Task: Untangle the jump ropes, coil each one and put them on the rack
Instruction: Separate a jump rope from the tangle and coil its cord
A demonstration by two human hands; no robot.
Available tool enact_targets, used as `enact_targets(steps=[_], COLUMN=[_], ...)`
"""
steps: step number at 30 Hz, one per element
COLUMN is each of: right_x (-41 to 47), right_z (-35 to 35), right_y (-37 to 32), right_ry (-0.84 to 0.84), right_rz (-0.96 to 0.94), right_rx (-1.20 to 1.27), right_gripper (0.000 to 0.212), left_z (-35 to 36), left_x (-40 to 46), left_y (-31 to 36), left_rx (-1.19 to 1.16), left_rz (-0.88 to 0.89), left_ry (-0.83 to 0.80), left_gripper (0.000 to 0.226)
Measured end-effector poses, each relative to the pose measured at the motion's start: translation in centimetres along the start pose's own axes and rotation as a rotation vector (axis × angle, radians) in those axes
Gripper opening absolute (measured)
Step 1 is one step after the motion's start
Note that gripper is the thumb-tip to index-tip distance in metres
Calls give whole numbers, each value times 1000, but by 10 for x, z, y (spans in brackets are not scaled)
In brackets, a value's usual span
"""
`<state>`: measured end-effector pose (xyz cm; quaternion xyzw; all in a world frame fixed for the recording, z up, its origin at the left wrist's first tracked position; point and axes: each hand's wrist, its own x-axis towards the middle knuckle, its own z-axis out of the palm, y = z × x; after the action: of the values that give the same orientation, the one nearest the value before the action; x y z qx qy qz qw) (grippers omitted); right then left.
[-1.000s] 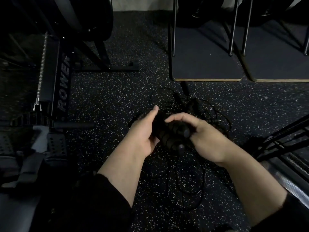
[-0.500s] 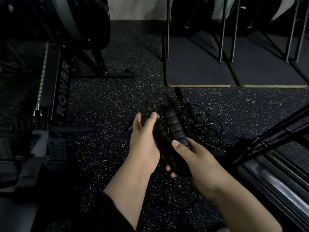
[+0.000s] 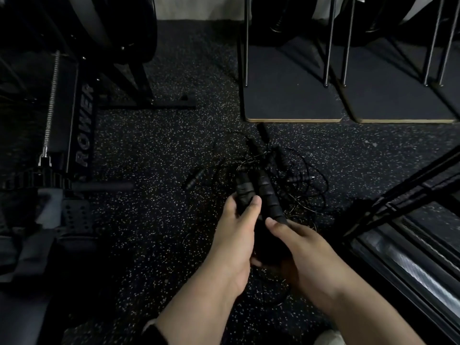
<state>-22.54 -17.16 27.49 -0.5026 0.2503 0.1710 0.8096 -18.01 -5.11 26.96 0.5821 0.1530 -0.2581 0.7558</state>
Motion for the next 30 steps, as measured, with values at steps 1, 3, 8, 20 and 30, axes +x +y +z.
enact_targets(steps=[1,3,8,20,30], right_x=[3,12,34,53,51], right_z=[-3,-8,-12,-18,-20], right_y=[-4,-9,-11,-17,-17], right_ry=[-34,-85,-142,-233,-230], right_rz=[13,36,60,172,205], right_rx=[-16,-68,-178,100,48], right_gripper=[26,24,28,34,39], left_z=[0,-1,-7,-7,-3], left_x=[3,10,28,43,45], left_y=[3,7,5,13,6], left_rx=[-4,-20,2,47,131], left_rz=[-5,-7,-8,-26,-18], left_ry=[-6,2,12,-68,-91], left_gripper=[19,19,17,22,19])
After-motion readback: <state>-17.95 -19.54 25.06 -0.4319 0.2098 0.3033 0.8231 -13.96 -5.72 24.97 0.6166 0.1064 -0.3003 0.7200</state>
